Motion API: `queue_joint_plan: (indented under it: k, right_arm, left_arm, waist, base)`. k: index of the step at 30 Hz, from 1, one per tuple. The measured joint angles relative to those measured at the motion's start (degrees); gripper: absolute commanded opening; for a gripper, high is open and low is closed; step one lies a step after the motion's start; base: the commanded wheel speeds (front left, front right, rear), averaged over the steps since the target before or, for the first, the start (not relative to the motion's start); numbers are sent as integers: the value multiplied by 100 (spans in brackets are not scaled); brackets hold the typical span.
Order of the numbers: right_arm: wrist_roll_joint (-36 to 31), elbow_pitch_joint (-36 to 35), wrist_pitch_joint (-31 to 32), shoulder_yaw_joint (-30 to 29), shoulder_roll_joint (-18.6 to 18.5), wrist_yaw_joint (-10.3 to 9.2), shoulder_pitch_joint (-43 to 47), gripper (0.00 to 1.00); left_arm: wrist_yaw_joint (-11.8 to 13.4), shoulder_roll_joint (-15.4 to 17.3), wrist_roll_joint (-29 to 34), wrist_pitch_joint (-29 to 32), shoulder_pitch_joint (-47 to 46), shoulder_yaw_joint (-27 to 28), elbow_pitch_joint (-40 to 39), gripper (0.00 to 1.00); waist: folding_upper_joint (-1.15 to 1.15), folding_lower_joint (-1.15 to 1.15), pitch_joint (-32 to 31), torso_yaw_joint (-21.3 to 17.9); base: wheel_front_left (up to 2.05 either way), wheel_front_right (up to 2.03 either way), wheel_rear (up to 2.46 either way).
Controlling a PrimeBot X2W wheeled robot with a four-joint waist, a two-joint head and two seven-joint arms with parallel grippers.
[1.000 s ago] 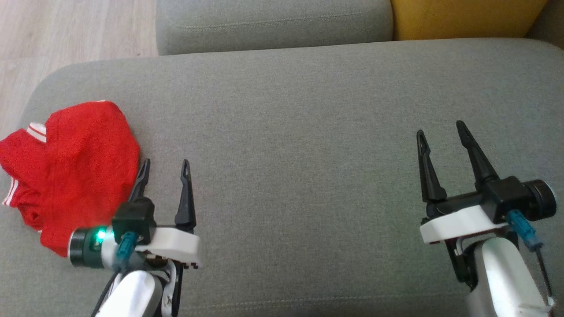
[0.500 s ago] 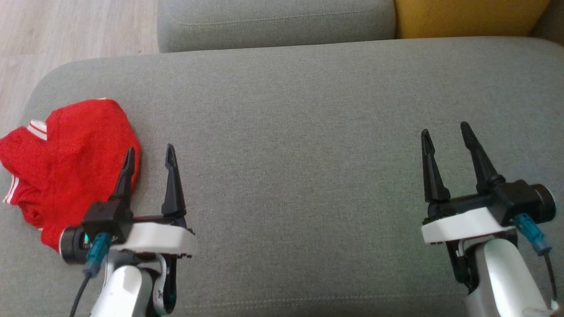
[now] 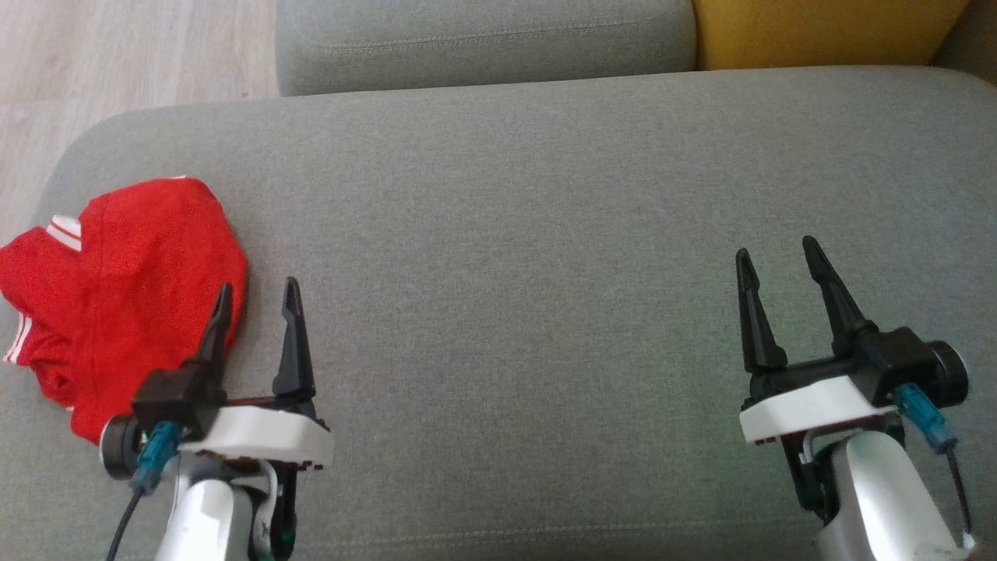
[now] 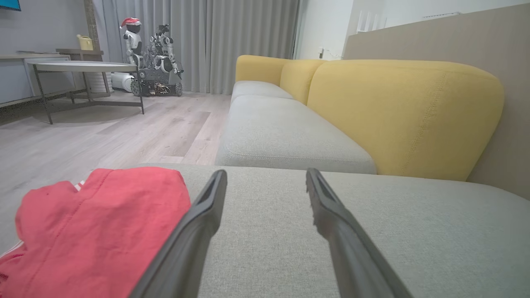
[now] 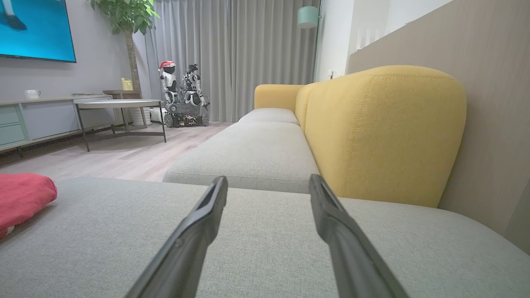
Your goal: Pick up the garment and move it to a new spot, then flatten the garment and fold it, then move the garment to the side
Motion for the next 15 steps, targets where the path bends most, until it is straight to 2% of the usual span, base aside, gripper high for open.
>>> queue_joint_plan:
  k: [6, 15]
  right_arm:
    - [0, -3, 0, -20, 0, 0, -1, 100]
    - [-16, -53, 0, 49, -1, 0, -77, 100]
  left_arm:
    - [-108, -30, 74, 0, -1, 124, 2, 100]
    - [-66, -41, 70, 0, -8, 124, 29, 100]
  waist:
    - [0, 0, 8, -15]
    - [0, 0, 90, 171]
  base:
    - [0, 0, 0]
    - [0, 0, 0]
